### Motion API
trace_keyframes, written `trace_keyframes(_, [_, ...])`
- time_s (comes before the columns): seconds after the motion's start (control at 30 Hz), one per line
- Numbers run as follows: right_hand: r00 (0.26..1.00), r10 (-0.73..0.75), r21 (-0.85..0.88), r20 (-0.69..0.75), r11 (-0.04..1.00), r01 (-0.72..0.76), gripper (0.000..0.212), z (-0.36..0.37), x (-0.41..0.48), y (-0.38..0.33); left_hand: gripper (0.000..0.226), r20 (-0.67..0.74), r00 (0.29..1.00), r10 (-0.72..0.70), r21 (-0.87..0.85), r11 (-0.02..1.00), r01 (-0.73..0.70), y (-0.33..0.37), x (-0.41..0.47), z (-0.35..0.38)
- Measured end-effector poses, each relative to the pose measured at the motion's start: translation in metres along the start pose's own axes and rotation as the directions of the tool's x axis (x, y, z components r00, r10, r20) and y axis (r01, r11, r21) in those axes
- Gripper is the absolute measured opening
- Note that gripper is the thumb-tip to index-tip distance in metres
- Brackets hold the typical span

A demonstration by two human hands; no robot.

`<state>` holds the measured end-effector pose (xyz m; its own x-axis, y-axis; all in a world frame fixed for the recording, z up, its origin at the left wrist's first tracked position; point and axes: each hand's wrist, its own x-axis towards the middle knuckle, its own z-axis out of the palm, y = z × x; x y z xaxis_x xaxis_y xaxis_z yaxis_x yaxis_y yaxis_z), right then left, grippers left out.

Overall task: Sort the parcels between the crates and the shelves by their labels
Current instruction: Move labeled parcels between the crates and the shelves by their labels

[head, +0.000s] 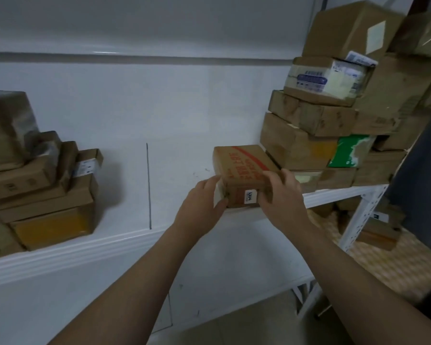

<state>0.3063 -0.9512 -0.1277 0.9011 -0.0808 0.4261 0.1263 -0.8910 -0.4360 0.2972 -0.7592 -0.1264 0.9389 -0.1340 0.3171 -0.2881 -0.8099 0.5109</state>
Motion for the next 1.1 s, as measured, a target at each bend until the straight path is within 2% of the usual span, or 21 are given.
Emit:
trace_keyframes(0.07, [0.999, 0.000, 0.076, 0.049, 0.997, -0.004, 0.060, 0.001, 0.003, 0.014, 0.060, 0.077, 0.986, -0.147, -0.126, 0.980, 0.156, 0.008, 0.013, 0.015])
trace_keyframes(0.17, [0.993, -0.062, 0.193, 0.099, 0.980, 0.042, 0.071, 0.007, -0.003, 0.026, 0.057, 0.145, 0.970, -0.193, -0.382, 0.894, 0.235, 0.011, 0.020, 0.031])
trace_keyframes(0.23, [0.989, -0.124, 0.208, 0.076, 0.972, 0.106, 0.076, 0.014, -0.009, 0.032, 0.050, 0.065, 0.973, -0.221, -0.528, 0.820, 0.221, 0.011, 0.016, 0.037])
trace_keyframes(0.27, [0.986, -0.153, 0.208, 0.060, 0.968, 0.137, 0.078, 0.018, -0.012, 0.034, 0.052, 0.005, 0.967, -0.253, -0.564, 0.798, 0.212, 0.010, 0.010, 0.039])
trace_keyframes(0.3, [0.982, -0.181, 0.207, 0.047, 0.964, 0.168, 0.080, 0.021, -0.014, 0.035, 0.065, -0.055, 0.959, -0.277, -0.559, 0.804, 0.200, 0.008, 0.003, 0.040])
trace_keyframes(0.37, [0.970, -0.244, 0.216, 0.018, 0.948, 0.234, 0.083, 0.027, -0.019, 0.036, 0.104, -0.175, 0.953, -0.246, -0.416, 0.896, 0.155, 0.001, -0.014, 0.043])
trace_keyframes(0.43, [0.955, -0.296, 0.253, 0.008, 0.925, 0.285, 0.080, 0.030, -0.022, 0.038, 0.120, -0.261, 0.964, -0.054, -0.112, 0.993, 0.026, -0.006, -0.030, 0.043])
trace_keyframes(0.5, [0.943, -0.331, 0.319, 0.033, 0.898, 0.304, 0.072, 0.030, -0.022, 0.037, 0.115, -0.319, 0.939, 0.131, 0.251, 0.967, -0.050, -0.010, -0.037, 0.038])
trace_keyframes(0.57, [0.924, -0.378, 0.393, 0.047, 0.858, 0.331, 0.062, 0.029, -0.022, 0.034, 0.099, -0.350, 0.910, 0.221, 0.504, 0.864, -0.016, -0.011, -0.036, 0.030])
trace_keyframes(0.6, [0.914, -0.402, 0.418, 0.045, 0.839, 0.348, 0.058, 0.028, -0.022, 0.032, 0.093, -0.337, 0.905, 0.257, 0.571, 0.821, -0.021, -0.012, -0.035, 0.025])
trace_keyframes(0.67, [0.898, -0.439, 0.482, 0.029, 0.793, 0.372, 0.059, 0.026, -0.022, 0.028, 0.085, -0.289, 0.893, 0.344, 0.588, 0.801, -0.118, -0.015, -0.034, 0.014])
trace_keyframes(0.77, [0.871, -0.491, 0.621, -0.014, 0.678, 0.392, 0.078, 0.015, -0.015, 0.021, 0.084, -0.301, 0.874, 0.381, 0.448, 0.866, -0.223, -0.015, -0.035, -0.010])
trace_keyframes(0.8, [0.867, -0.499, 0.650, -0.024, 0.650, 0.393, 0.084, 0.010, -0.009, 0.018, 0.085, -0.345, 0.877, 0.335, 0.362, 0.909, -0.205, -0.014, -0.035, -0.021])
trace_keyframes(0.87, [0.880, -0.475, 0.677, -0.017, 0.642, 0.359, 0.086, 0.000, 0.004, 0.009, 0.086, -0.441, 0.889, 0.126, 0.059, 0.992, -0.111, -0.009, -0.032, -0.042])
trace_keyframes(0.93, [0.893, -0.450, 0.634, -0.032, 0.682, 0.366, 0.079, -0.008, 0.018, 0.000, 0.078, -0.442, 0.890, -0.111, -0.300, 0.953, -0.030, -0.004, -0.028, -0.060])
trace_keyframes(0.97, [0.894, -0.446, 0.610, -0.041, 0.698, 0.376, 0.075, -0.011, 0.023, -0.003, 0.073, -0.423, 0.891, -0.165, -0.391, 0.920, -0.015, -0.002, -0.026, -0.066])
trace_keyframes(1.1, [0.908, -0.419, 0.582, -0.010, 0.736, 0.346, 0.069, -0.013, 0.035, -0.009, 0.067, -0.393, 0.891, -0.227, -0.472, 0.881, 0.017, -0.004, -0.025, -0.073])
